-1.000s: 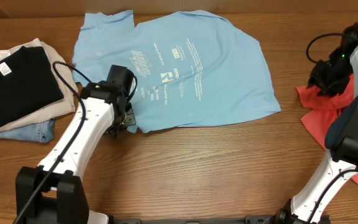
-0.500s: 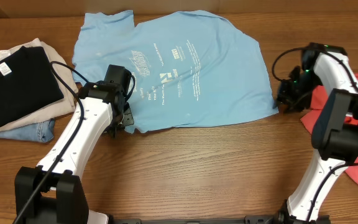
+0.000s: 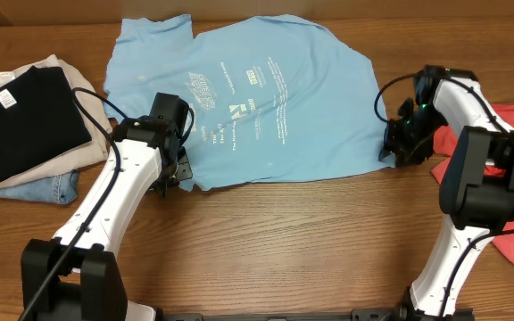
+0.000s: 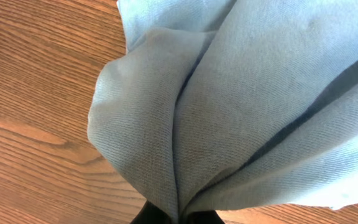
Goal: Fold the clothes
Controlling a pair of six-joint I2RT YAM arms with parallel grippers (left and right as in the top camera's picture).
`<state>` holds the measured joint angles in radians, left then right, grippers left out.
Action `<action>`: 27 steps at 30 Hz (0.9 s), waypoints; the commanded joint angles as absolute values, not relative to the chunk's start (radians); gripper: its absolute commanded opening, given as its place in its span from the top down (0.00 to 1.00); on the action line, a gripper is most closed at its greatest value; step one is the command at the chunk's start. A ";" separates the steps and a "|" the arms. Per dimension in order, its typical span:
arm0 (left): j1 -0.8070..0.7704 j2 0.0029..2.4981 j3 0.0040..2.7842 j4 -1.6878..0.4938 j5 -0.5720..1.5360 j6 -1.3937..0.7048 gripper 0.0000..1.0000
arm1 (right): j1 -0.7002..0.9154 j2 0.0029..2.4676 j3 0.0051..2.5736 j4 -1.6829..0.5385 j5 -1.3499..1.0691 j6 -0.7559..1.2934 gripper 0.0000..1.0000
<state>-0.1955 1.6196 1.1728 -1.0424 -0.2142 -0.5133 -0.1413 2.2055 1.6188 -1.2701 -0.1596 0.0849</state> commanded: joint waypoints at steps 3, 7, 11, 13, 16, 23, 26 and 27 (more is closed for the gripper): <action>-0.188 1.615 1.185 -1.044 -0.239 -0.493 0.96 | -0.136 2.188 1.551 -1.221 -0.147 0.089 0.54; -0.188 1.615 1.185 -1.046 -0.239 -0.493 0.96 | -0.136 2.188 1.549 -1.193 -0.147 0.089 0.56; -0.188 1.615 1.185 -1.058 -0.239 -0.493 0.96 | -0.143 2.188 1.549 -1.193 -0.147 0.090 0.80; -0.188 1.615 1.185 -1.066 -0.239 -0.493 0.96 | -0.148 2.188 1.554 -1.193 -0.135 0.109 0.92; -0.188 1.614 1.185 -1.073 -0.239 -0.493 0.96 | -0.150 2.180 1.568 -1.207 -0.132 0.109 0.96; -0.188 1.612 1.237 -1.145 -0.235 -0.465 0.96 | -0.150 2.063 1.637 -1.267 -0.133 0.108 0.96; -0.188 1.602 1.296 -1.196 -0.235 -0.424 0.96 | -0.150 1.982 1.676 -1.295 -0.133 0.107 0.96; -0.188 1.596 1.318 -1.212 -0.236 -0.409 0.96 | -0.150 1.948 1.693 -1.305 -0.133 0.107 0.96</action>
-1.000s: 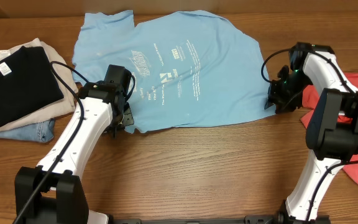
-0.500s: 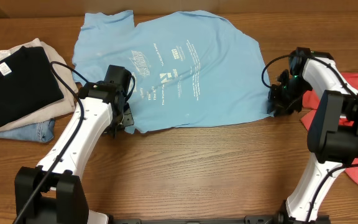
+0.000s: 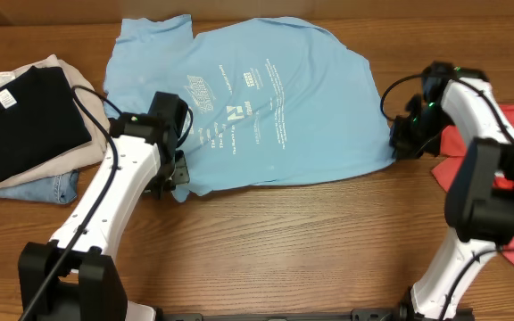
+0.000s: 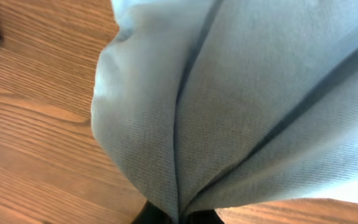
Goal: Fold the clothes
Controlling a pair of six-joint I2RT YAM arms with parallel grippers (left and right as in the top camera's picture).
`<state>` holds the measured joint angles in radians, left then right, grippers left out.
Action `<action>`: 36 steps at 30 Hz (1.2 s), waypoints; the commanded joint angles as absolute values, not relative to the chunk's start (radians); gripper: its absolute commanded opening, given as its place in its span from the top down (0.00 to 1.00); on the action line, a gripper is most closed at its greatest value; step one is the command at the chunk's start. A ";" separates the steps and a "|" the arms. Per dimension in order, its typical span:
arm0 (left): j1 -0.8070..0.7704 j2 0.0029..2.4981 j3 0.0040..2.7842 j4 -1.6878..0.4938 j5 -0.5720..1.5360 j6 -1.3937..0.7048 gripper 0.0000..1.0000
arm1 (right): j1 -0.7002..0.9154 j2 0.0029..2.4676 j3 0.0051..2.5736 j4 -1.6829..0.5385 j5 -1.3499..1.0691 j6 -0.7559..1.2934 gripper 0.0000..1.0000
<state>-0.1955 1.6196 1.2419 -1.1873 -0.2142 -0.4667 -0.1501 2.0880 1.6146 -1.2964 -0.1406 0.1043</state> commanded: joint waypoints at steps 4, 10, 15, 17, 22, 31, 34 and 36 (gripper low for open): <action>-0.188 1.571 1.425 -1.298 -0.235 -0.338 0.96 | -0.153 1.832 1.764 -1.341 -0.132 0.107 0.96; -0.188 1.539 1.562 -1.480 -0.251 -0.265 0.96 | -0.153 1.708 1.825 -1.391 -0.120 0.100 0.96; -0.188 1.528 1.566 -1.521 -0.213 -0.265 0.96 | -0.153 1.689 1.824 -1.420 -0.113 0.100 0.96; -0.188 1.530 1.559 -1.487 -0.209 -0.265 0.96 | -0.153 1.695 1.823 -1.420 -0.113 0.100 0.96; -0.188 1.545 1.495 -1.251 -0.159 -0.211 0.96 | -0.153 1.697 1.820 -1.416 -0.113 0.100 0.95; -0.163 1.810 1.479 -1.009 -0.085 -0.133 0.28 | -0.152 1.697 1.819 -1.422 -0.113 0.100 0.95; -0.142 1.853 1.500 -1.021 -0.039 -0.204 0.24 | -0.152 1.697 1.819 -1.422 -0.113 0.100 0.95; -0.138 1.854 1.500 -1.037 0.025 -0.240 0.25 | -0.152 1.697 1.819 -1.421 -0.113 0.100 0.95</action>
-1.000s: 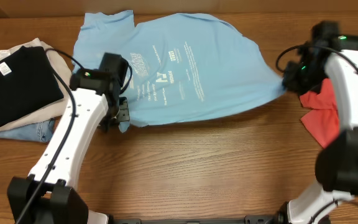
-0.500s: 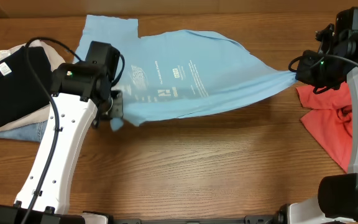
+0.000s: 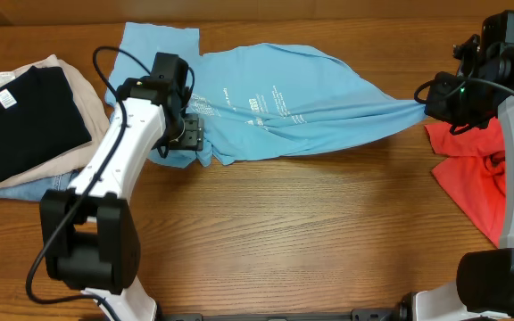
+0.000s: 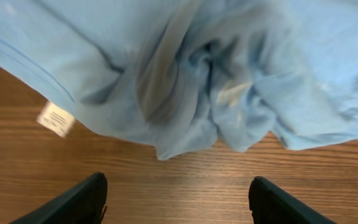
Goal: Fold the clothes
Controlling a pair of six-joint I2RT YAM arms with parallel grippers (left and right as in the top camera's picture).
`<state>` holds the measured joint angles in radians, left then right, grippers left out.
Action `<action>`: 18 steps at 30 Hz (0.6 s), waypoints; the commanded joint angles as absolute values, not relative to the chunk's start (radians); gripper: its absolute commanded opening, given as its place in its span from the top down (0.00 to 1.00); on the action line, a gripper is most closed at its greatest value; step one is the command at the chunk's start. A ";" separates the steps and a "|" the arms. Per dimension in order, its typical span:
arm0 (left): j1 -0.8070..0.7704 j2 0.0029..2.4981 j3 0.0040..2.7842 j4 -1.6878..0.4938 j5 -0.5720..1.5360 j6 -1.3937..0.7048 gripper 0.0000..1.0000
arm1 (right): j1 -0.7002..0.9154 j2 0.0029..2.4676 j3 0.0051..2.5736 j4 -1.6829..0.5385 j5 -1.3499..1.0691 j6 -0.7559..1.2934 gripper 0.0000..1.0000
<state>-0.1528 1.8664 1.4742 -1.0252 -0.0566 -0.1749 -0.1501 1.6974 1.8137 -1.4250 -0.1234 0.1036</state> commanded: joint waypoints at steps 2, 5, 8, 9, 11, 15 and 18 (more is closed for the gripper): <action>-0.139 1.853 1.500 -1.069 0.095 -0.248 0.28 | -0.152 1.697 1.819 -1.420 -0.113 0.100 0.95; -0.153 1.853 1.499 -1.121 0.131 -0.248 0.32 | -0.152 1.697 1.819 -1.419 -0.113 0.100 0.95; -0.171 1.853 1.499 -1.123 0.124 -0.248 0.37 | -0.152 1.697 1.819 -1.416 -0.113 0.100 0.95; -0.178 1.854 1.499 -1.114 0.128 -0.250 0.39 | -0.152 1.697 1.819 -1.417 -0.113 0.100 0.95; -0.196 1.856 1.499 -1.097 0.126 -0.250 0.42 | -0.153 1.697 1.819 -1.417 -0.113 0.100 0.95; -0.223 1.870 1.499 -1.068 0.070 -0.257 0.41 | -0.152 1.697 1.819 -1.420 -0.113 0.100 0.94; -0.223 1.897 1.499 -1.042 0.021 -0.277 0.41 | -0.152 1.697 1.819 -1.420 -0.113 0.100 0.94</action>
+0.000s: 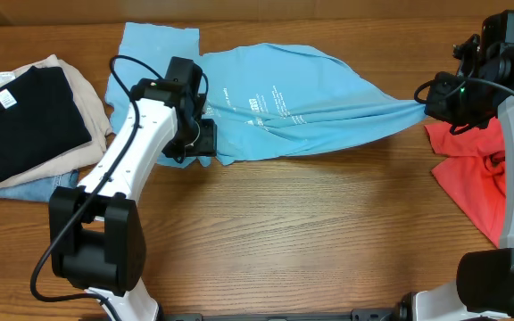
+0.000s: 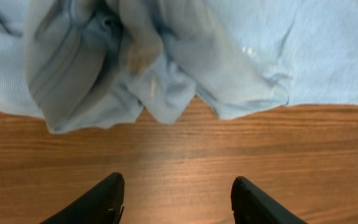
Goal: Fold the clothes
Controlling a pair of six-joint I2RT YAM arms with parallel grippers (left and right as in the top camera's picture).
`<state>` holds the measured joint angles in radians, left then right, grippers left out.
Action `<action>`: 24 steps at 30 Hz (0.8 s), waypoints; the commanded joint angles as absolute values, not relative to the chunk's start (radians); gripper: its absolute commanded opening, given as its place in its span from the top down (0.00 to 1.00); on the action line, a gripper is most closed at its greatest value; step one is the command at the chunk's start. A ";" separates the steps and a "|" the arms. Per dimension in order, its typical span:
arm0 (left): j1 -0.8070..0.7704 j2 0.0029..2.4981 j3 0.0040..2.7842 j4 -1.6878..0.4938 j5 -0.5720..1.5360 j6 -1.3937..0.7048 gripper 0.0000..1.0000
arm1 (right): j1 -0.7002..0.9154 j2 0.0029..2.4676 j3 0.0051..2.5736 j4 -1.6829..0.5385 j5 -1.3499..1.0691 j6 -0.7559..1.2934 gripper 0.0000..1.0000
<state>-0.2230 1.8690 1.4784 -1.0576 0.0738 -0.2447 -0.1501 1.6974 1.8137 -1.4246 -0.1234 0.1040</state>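
A light blue T-shirt (image 1: 284, 102) lies bunched along the back of the wooden table, stretched out to the right. My right gripper (image 1: 428, 102) is shut on its right corner, pulling it taut. My left gripper (image 1: 202, 143) stands open at the shirt's crumpled left hem, with nothing between its fingers. In the left wrist view the folded blue cloth (image 2: 166, 68) lies just ahead of the open gripper (image 2: 178, 186), over bare wood.
A stack of folded clothes, black on beige on denim (image 1: 20, 120), sits at the left edge. A red garment (image 1: 480, 178) lies crumpled at the right, under the right arm. The table front (image 1: 284, 241) is bare wood.
My left gripper, open both then and now, has shifted slightly right along the shirt's near edge. The right gripper and the stretched shirt have not moved.
The shirt lay spread flat, my left gripper shut on its lower left hem and the right at its right edge. By 0.6 s ago the shirt was bunched and pulled right, the left gripper had let go. Now the left gripper sits open at the hem.
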 commanded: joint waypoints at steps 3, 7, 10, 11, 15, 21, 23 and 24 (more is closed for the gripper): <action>-0.223 1.930 1.499 -1.003 0.007 -0.277 0.43 | -0.152 1.697 1.819 -1.420 -0.113 0.100 0.94; -0.222 1.972 1.499 -0.957 -0.010 -0.297 0.46 | -0.152 1.697 1.819 -1.421 -0.113 0.100 0.94; -0.223 1.992 1.499 -0.926 -0.006 -0.300 0.48 | -0.152 1.697 1.819 -1.421 -0.113 0.100 0.94; -0.223 2.000 1.499 -0.916 -0.007 -0.300 0.50 | -0.152 1.697 1.819 -1.420 -0.113 0.100 0.94; -0.221 2.018 1.499 -0.898 -0.022 -0.300 0.53 | -0.152 1.697 1.819 -1.421 -0.113 0.100 0.94; -0.221 2.024 1.499 -0.874 -0.076 -0.300 0.51 | -0.152 1.697 1.819 -1.423 -0.113 0.100 0.94; -0.221 2.024 1.499 -0.870 -0.086 -0.304 0.51 | -0.152 1.697 1.819 -1.424 -0.113 0.100 0.94; -0.221 2.024 1.499 -0.868 -0.086 -0.304 0.50 | -0.152 1.697 1.819 -1.424 -0.113 0.100 0.94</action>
